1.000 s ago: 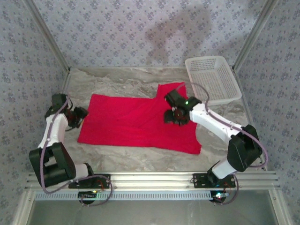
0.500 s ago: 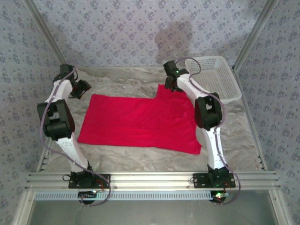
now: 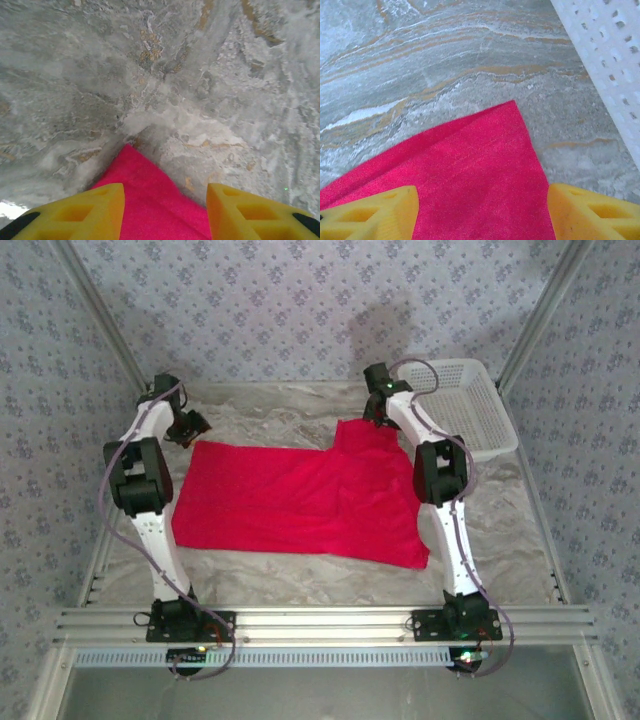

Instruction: Fold the inside-out t-shirt

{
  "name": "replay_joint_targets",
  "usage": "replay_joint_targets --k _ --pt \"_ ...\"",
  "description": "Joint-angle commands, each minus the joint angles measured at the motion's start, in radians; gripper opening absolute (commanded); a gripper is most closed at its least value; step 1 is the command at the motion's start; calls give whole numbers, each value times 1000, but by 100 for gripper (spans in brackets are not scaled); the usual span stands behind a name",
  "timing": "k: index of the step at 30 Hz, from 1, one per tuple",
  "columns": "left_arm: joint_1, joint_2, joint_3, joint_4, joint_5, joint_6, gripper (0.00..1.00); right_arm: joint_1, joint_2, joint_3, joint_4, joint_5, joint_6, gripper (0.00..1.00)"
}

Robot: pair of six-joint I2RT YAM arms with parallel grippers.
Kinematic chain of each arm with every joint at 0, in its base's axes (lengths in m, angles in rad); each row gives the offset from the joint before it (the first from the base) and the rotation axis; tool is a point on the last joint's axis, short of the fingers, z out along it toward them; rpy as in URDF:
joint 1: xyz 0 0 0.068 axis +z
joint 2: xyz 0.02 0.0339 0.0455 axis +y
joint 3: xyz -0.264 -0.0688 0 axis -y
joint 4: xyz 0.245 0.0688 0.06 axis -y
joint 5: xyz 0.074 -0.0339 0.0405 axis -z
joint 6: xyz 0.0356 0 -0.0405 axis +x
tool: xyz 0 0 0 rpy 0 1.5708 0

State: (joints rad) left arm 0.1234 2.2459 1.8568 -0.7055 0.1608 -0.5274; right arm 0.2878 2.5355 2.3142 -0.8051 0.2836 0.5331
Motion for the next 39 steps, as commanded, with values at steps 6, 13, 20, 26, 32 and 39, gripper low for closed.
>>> replay_joint_targets --k 6,13,20,26,32,39 --pt "-7 80 33 -75 -38 7 27 2 47 35 -57 -48 -17 70" --pt "65 54 18 -166 -110 19 0 48 -40 -82 -52 -59 -9 69" --pt "84 -11 -16 -138 -99 33 0 50 -99 -125 48 -68 -13 72" --pt "76 13 6 -137 -82 27 0 39 40 46 47 -112 -49 74" --pt "55 29 32 -149 -81 30 0 18 136 140 50 -162 -39 76" --pt "56 15 47 -161 -81 29 0 3 167 140 66 -211 16 60"
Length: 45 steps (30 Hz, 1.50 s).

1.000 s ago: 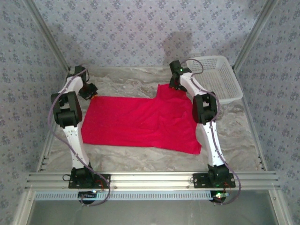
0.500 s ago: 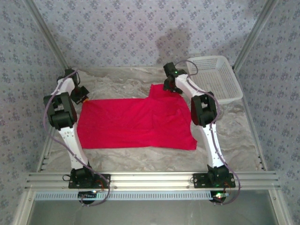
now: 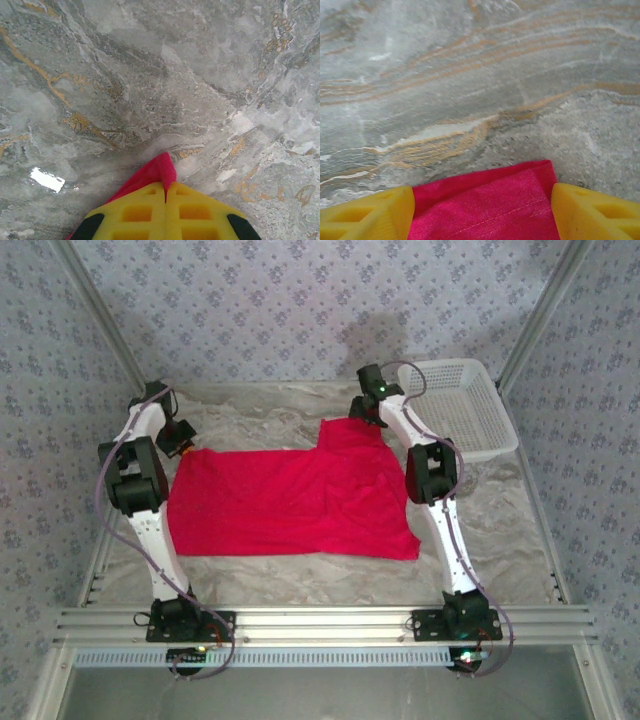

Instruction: Fold the inside-out t-shirt

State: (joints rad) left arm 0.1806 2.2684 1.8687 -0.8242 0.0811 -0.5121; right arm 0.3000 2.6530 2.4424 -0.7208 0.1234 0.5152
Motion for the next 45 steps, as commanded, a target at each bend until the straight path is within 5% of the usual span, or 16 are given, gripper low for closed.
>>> replay_joint_targets --k 1,4,9,18,28,45 --pt "0 -7 42 -47 -2 15 0 -9 50 12 -9 -54 32 53" --pt "0 -5 60 -60 -2 18 0 -13 48 32 0 -68 32 26" --pt "2 1 113 -91 0 27 0 -26 29 130 -13 -97 15 0" --pt "0 -102 87 -93 16 27 0 -18 -292 -124 68 -149 -66 0" --pt "21 -331 -206 4 55 -6 0 3 -692 -652 220 -202 -93 0" --pt "101 -602 -608 78 -4 -13 0 29 -1278 -1325 237 -85 -58 0"
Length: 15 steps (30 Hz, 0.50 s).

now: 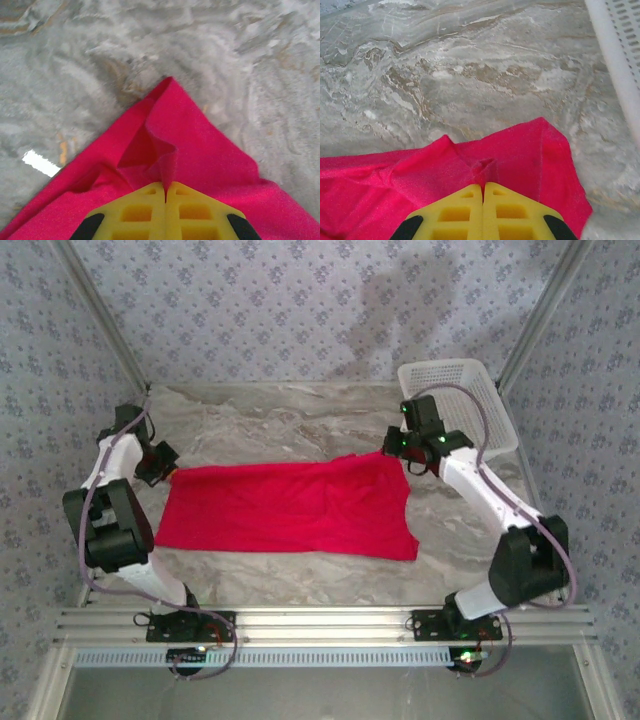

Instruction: Fold the inside-out t-shirt

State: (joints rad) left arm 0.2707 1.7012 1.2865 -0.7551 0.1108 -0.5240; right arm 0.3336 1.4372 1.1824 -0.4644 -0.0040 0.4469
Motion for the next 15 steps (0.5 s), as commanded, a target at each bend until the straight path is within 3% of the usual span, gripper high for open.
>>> replay_joint_targets --k 1,6,15 --pt "14 -37 -31 2 -47 1 0 -8 -94 -93 -28 50 12 0" --pt "16 -49 -67 2 -64 -3 0 -24 -209 -218 -26 50 35 0" --pt "15 -110 -224 58 -79 -24 0 -8 -239 -358 -11 5 108 0"
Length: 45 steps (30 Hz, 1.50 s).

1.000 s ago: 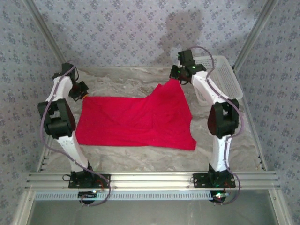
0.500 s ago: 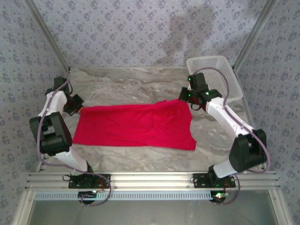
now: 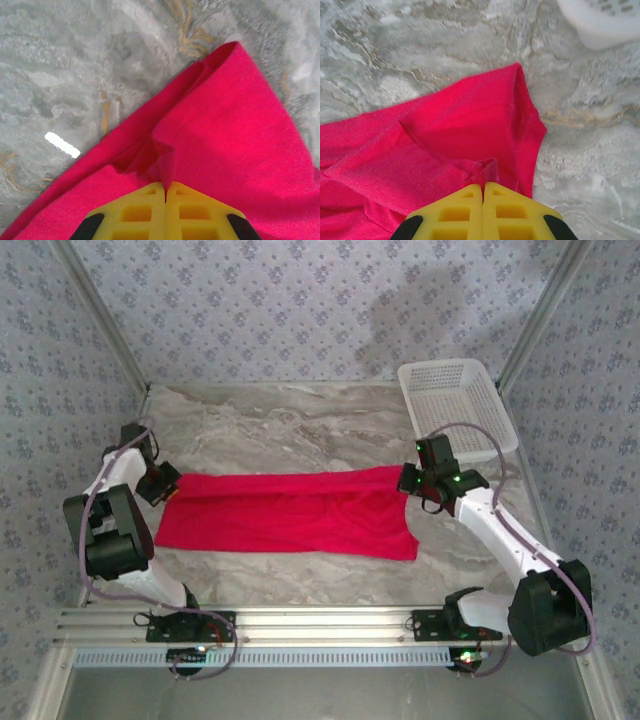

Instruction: Fold the inside-out t-shirt

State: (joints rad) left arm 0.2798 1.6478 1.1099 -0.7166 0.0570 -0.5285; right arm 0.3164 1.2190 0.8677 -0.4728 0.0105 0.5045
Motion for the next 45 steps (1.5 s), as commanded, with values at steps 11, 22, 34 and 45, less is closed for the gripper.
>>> replay_joint_targets --k 11,22,34,45 --pt "2 -244 -193 117 -99 -80 44 124 -186 -172 -41 85 163 42" --pt "-231 -307 -172 243 -70 -154 45 256 370 212 -5 52 -18 56" --pt "-248 -246 -205 239 -56 -118 43 266 651 416 -14 33 -88 50" --pt "-248 -267 -203 228 -48 -122 41 373 456 340 -113 94 -6 0"
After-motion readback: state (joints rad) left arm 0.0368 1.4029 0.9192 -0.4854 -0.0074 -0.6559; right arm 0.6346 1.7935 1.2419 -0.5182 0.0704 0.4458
